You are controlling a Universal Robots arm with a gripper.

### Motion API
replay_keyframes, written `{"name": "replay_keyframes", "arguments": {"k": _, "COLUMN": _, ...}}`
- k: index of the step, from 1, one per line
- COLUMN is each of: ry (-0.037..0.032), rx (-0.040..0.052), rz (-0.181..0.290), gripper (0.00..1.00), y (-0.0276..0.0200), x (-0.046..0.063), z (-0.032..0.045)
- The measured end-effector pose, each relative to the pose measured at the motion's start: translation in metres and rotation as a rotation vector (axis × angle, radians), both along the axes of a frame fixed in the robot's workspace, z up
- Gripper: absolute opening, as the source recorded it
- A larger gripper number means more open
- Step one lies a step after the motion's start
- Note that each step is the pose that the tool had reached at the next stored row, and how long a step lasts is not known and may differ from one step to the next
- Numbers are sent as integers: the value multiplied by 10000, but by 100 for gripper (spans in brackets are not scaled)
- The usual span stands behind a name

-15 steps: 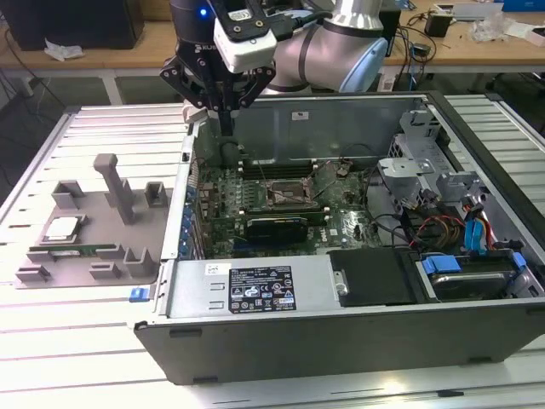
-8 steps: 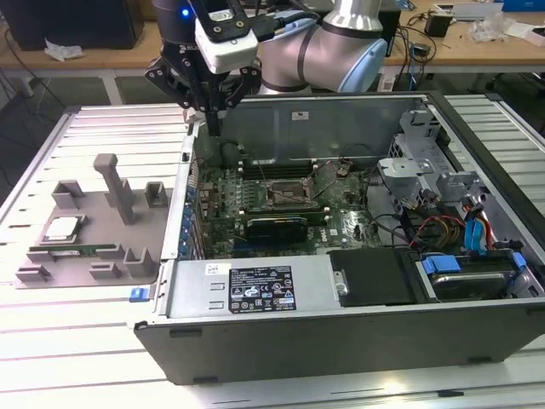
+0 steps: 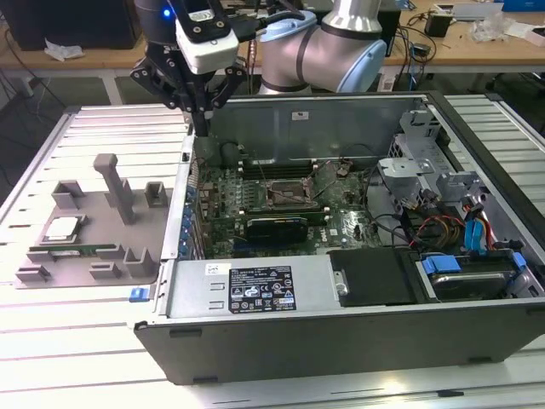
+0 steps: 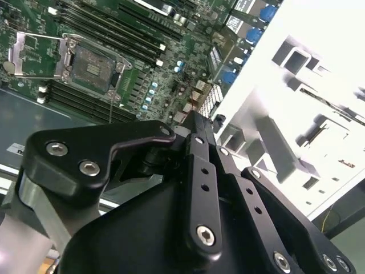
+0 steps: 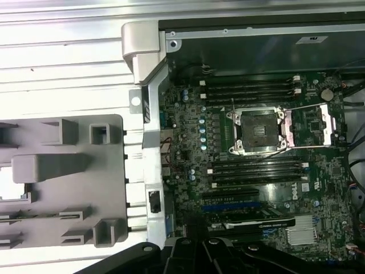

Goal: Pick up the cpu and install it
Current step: 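Reach for the cpu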

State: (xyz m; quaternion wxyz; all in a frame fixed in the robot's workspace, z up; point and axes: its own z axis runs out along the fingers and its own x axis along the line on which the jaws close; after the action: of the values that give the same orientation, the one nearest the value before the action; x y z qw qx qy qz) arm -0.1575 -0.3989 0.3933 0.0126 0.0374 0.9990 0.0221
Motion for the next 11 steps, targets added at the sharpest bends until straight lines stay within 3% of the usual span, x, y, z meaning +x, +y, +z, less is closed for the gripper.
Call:
{"name": "replay_keyframes", "arguments": {"k": 3, "ry": -2, "rx": -1, "rz": 0, "gripper": 11, "y": 0, "x": -108, "z": 0}}
{"name": "replay_keyframes", "arguments": {"k": 11, "ry": -3, "rx": 0, "rz": 0, "gripper": 11, "y": 0, "x": -276, "z": 0}}
